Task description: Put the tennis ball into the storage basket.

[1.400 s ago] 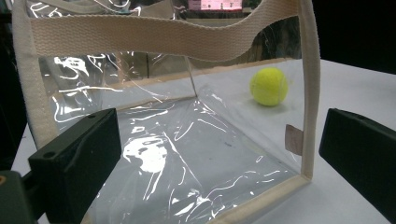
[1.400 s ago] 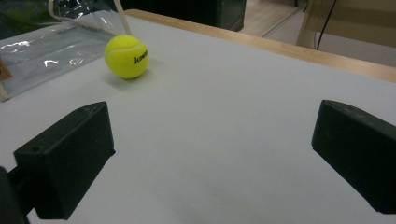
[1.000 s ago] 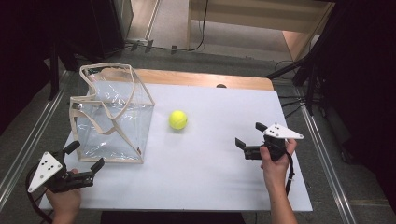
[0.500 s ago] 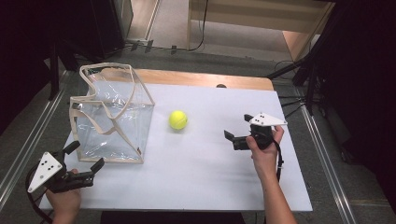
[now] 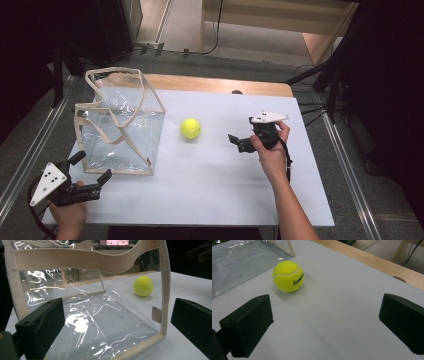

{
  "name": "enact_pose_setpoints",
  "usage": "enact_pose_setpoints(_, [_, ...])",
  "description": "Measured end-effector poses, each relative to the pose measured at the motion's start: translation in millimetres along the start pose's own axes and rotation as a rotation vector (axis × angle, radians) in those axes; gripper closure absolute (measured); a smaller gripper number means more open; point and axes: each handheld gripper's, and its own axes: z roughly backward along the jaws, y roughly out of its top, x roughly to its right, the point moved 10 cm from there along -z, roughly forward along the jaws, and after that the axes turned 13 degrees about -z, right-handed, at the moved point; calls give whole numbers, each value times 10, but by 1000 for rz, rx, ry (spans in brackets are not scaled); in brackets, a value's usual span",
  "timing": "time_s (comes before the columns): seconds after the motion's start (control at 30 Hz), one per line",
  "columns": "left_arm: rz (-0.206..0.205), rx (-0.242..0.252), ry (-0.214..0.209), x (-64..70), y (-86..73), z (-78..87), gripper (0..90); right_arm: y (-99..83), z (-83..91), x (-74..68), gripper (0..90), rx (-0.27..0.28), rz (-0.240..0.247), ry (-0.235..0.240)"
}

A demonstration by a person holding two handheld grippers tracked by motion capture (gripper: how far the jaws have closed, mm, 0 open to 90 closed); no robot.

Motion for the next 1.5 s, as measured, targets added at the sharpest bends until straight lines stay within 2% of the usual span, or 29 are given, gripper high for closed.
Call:
enact_pose_setpoints(0.63, [1,0,-3,6,0,-5,0,126,-305,-108,0,-97,33,11])
enact_pose_setpoints(0.97, [-2,-1,-4,12,0,-8,0,152,-520,-209,0,-149,63,22])
enact_pose_setpoints(1.0, [-1,0,-3,10,0,-8,0,157,-568,-233,0,-167,72,24])
enact_pose_setpoints(1.17, [-1,0,-3,9,1,-9,0,181,-643,-269,0,-181,79,27])
enact_pose_setpoints(1.5, [-1,1,-6,5,2,-6,0,189,-814,-382,0,-242,91,40])
